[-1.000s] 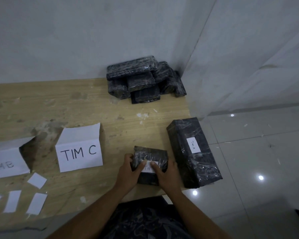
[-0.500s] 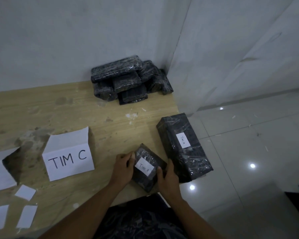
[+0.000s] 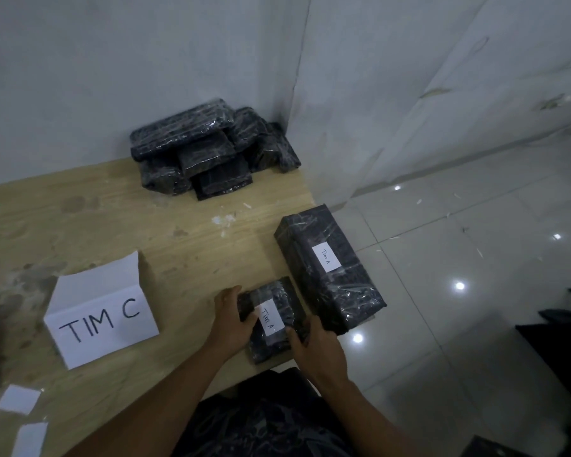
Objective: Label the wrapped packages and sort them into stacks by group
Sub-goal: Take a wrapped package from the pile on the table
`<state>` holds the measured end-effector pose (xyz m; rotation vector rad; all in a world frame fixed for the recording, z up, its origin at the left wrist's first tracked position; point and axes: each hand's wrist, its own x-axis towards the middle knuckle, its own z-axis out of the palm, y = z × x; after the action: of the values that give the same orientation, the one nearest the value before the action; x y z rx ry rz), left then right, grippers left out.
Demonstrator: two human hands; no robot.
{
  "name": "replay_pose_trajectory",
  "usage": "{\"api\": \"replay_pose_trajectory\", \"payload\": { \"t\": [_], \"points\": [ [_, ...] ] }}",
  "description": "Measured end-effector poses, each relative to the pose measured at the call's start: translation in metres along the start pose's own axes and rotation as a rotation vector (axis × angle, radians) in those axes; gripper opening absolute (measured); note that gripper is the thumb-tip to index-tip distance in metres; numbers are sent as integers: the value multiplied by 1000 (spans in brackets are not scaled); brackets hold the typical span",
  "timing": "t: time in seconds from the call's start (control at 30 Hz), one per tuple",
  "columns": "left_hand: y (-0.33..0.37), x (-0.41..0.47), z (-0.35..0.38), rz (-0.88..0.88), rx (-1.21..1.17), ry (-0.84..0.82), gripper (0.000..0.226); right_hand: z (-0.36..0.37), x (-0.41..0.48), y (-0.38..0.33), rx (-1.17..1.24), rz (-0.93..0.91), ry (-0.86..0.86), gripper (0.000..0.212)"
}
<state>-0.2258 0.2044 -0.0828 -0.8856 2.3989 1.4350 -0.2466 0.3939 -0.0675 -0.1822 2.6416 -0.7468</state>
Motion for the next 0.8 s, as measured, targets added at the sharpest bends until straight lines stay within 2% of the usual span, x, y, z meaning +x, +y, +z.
{"api": "replay_pose_trajectory", "payload": {
  "t": [0.2,0.43,0.57,0.8],
  "points": [
    [1,0,6,17,-6,41,67,0,4,-9,-1,-18,0,31],
    [2,2,6,-32,16,-19,70,0,14,-23,76,-93,49,17],
    [4,8,-6,-50,60,42,62,-5,26,-44,177,-148,47,17],
    [26,36,-61,-28,-125,176,41,-32,84,-106,304,-239,91,8]
  ]
}}
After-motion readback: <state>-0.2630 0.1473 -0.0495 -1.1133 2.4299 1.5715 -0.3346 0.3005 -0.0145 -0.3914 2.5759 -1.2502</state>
